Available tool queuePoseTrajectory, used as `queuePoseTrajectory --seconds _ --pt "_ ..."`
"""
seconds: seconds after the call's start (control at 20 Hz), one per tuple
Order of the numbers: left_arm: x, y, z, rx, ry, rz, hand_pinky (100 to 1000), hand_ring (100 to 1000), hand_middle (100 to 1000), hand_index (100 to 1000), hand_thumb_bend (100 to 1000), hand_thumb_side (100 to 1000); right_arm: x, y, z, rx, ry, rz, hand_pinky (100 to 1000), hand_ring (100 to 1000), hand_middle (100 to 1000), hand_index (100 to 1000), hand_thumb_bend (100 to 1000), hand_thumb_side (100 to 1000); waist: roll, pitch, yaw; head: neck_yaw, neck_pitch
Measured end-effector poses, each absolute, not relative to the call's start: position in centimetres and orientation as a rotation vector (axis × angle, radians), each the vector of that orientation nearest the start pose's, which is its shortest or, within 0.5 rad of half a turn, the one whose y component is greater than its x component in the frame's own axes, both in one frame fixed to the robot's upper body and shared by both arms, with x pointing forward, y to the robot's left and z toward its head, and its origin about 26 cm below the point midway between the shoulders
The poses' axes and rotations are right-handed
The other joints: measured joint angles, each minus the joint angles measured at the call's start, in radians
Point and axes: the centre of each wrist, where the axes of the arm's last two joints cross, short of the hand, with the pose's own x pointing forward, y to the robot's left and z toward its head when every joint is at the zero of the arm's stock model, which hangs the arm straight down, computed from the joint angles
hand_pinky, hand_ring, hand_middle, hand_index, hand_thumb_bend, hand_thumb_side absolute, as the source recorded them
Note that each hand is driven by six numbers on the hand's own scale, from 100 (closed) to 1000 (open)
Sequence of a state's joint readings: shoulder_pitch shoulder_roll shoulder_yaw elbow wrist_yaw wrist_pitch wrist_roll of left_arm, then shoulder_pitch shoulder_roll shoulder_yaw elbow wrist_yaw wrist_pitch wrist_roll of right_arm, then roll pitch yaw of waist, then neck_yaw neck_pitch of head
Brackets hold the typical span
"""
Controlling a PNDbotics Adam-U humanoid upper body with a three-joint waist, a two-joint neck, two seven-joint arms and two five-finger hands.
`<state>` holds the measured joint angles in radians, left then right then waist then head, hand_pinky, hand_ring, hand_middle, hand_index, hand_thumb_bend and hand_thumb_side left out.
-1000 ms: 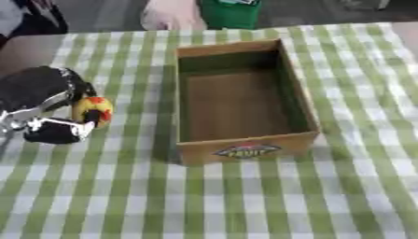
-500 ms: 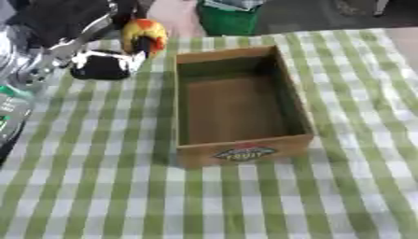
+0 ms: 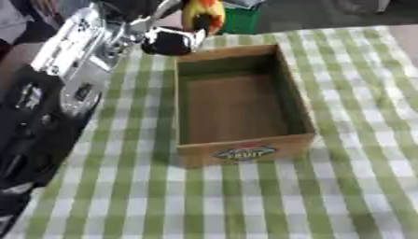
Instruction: Pick up objects on the table and place them in the box.
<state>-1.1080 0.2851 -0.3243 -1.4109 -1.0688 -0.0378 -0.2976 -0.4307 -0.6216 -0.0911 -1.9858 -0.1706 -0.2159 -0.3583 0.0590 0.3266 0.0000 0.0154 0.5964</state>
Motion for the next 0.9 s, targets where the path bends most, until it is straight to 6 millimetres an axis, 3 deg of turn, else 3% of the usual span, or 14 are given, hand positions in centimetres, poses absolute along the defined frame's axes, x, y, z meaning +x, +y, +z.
queuePoseTrajectory --seconds 0.35,0.9 --pt "42.5 6.9 28.2 -1.277 2.480 2.002 358 497 444 709 100 388 30.0 -30.8 27.9 0.457 3.548 -0.125 631 657 643 782 100 600 0.000 0.000 0.004 -0.013 -0.009" --pt "45.3 7.0 23.6 -1.250 2.274 2.292 399 538 493 753 100 402 30.1 -30.6 28.0 0.448 3.555 -0.140 631 657 643 782 100 600 0.000 0.000 -0.001 -0.019 -0.016"
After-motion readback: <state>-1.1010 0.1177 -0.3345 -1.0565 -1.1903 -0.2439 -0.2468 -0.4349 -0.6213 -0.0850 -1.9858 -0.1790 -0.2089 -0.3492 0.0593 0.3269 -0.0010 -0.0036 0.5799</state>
